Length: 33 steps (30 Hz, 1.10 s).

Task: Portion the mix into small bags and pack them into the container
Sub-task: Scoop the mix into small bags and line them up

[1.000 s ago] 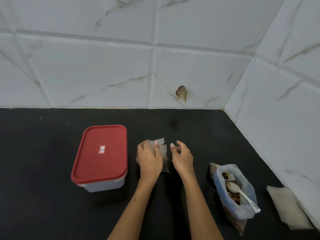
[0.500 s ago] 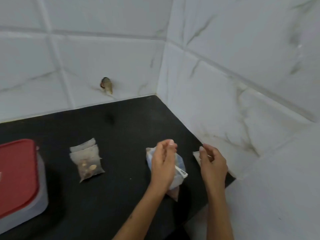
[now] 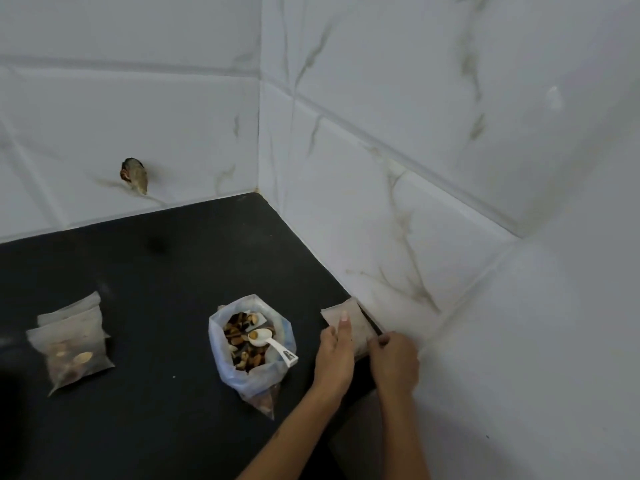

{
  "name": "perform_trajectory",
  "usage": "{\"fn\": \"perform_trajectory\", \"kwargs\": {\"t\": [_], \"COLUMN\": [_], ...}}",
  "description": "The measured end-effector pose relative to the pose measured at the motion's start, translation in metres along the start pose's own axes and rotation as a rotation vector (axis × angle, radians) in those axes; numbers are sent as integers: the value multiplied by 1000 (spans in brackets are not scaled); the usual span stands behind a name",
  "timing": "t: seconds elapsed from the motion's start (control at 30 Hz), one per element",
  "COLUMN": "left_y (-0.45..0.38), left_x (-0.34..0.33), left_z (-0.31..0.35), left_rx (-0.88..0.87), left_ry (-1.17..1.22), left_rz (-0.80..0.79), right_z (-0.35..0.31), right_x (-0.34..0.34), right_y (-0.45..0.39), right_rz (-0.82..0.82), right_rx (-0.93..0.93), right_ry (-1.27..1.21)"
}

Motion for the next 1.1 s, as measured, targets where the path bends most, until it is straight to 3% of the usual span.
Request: {"fn": "perform_trajectory", "kwargs": {"t": [0.2,0.53,0.77,0.93,1.0,1.1], "left_y": [-6,-11,6,20,28,36], "left_x": [0,37,91,134,153,187], "left_z": [3,36,77,93,94,90], "left_rx": [-1,-104,-371,-509,-596,-724], "left_ry": [20,263,230,224,174,16], "left_rz": [43,99,179,62,100,267], "right_z": [-7,-57,-109,-133,-138,-146], "right_x": [7,26,6,-15,-24,-16], "right_y": [-2,0,44,91,105,115], "right_rz": [26,35,-572,-889,-862,-544], "right_rx": [0,92,65,163,207,213], "right_ry": [-126,-593,-1009,-983,-860,-792]}}
Point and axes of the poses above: each hand's wrist, its own y-axis away from the middle knuckle, its own x-axis out of the back of the hand, z = x × y, the point moved 7 cm from there along -y, towards the middle knuckle, and after that the axes turned 10 degrees about z, right-handed, at the moved point
